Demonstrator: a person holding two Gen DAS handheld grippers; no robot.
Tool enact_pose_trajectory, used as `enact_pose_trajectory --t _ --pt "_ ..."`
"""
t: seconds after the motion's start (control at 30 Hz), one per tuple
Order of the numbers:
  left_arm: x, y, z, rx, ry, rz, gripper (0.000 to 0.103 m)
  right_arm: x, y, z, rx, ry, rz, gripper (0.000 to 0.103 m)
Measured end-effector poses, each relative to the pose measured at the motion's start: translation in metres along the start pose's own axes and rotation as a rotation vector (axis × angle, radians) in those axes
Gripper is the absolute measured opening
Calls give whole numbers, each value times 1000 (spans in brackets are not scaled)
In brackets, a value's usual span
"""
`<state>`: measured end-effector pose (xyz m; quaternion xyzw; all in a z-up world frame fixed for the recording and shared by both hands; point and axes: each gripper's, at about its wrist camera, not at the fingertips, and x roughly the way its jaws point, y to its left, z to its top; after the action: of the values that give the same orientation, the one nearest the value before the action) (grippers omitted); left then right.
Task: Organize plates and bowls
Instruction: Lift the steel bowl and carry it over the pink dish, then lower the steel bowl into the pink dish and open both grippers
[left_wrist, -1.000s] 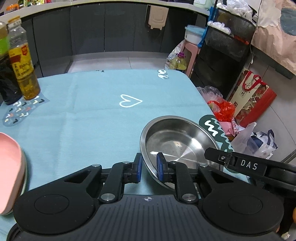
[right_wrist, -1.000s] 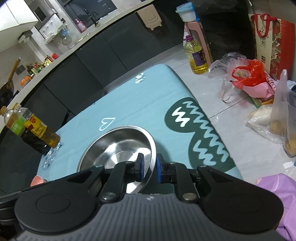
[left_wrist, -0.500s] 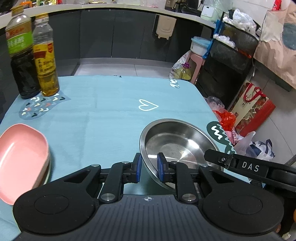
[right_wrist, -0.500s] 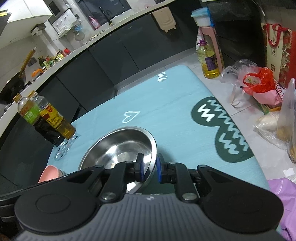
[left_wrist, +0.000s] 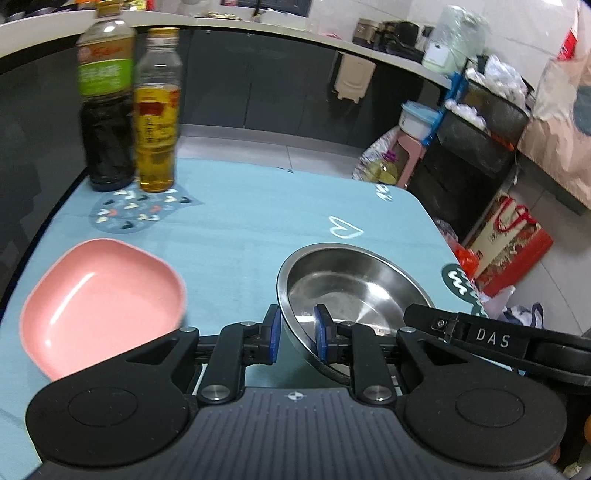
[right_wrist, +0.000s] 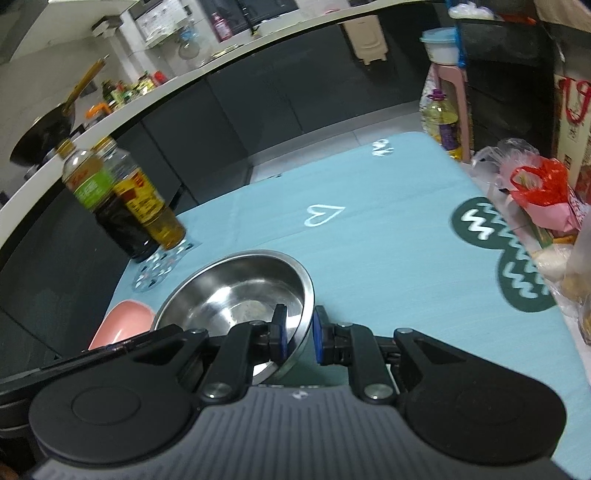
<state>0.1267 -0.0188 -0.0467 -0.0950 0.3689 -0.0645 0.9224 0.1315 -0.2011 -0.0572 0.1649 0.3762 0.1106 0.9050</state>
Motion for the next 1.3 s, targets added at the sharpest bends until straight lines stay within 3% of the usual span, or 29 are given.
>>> enact_pose_trajectory --t 0.67,1.3 --pt "-38 110 -4 -204 -66 62 17 33 106 -6 -204 83 58 0" --pt "-28 166 -8 -263 -61 117 17 74 160 -15 -319 171 44 0"
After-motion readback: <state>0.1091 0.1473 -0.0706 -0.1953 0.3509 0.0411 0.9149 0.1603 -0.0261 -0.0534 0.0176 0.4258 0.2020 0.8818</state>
